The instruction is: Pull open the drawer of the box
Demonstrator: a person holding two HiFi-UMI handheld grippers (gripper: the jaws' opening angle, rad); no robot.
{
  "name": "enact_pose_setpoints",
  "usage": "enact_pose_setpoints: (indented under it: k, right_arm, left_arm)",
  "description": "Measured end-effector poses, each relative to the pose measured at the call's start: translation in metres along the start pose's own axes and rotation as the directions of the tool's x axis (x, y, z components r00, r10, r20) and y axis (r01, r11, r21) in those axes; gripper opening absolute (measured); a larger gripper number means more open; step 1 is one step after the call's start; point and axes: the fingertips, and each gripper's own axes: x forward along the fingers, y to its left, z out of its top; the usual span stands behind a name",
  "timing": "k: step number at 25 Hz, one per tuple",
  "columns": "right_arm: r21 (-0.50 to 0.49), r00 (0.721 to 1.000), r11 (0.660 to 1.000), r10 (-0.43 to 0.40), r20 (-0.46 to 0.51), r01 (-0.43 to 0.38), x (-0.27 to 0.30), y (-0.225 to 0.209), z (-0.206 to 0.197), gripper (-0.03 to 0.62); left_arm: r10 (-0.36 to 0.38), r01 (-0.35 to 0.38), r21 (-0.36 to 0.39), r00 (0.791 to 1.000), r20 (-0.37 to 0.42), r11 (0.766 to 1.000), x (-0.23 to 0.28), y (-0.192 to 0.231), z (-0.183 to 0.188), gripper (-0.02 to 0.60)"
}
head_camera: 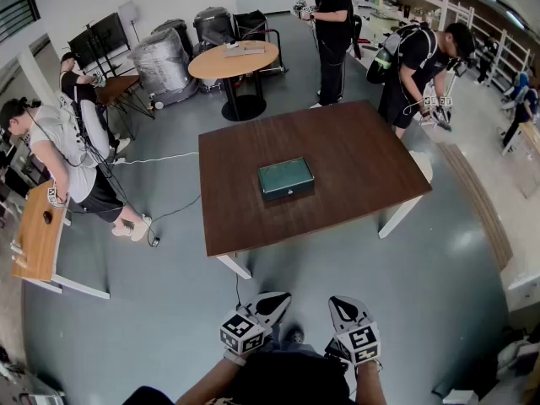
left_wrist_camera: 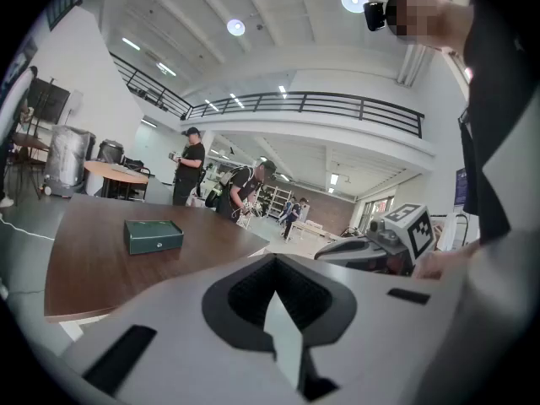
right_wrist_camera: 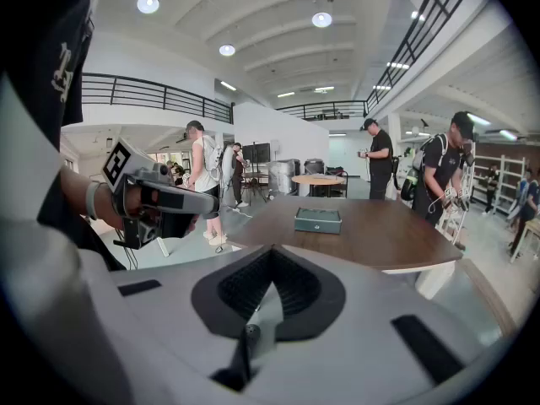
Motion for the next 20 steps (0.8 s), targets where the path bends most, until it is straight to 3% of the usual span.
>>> enact_pose_setpoints:
  k: [6, 16, 20]
  right_arm:
    - [0.020, 0.999, 0.999, -0.036, -0.013, 0.037, -0.003, -0.007, 0.012, -0.012]
    - [-0.001, 1.000, 1.000, -0.012, 0.009, 0.012, 0.005, -0.005, -0.001, -0.012]
    - [-0.001, 1.000, 1.000, -0.009, 0.012, 0.009, 0.002, -0.002, -0.003, -0.012]
  left_arm:
    - [-0.028, 0.028, -0.004, 1.000, 0.000, 1.000, 0.010, -0.001, 0.007, 0.006]
    - [-0.010, 0.010, -0.025, 1.000, -0.003, 1.000, 0.007, 0.002, 0.003, 0.006]
    - [-0.040, 0.041, -0.036, 0.999, 0.020, 0.999, 0.006, -0.004, 0.006, 0.006]
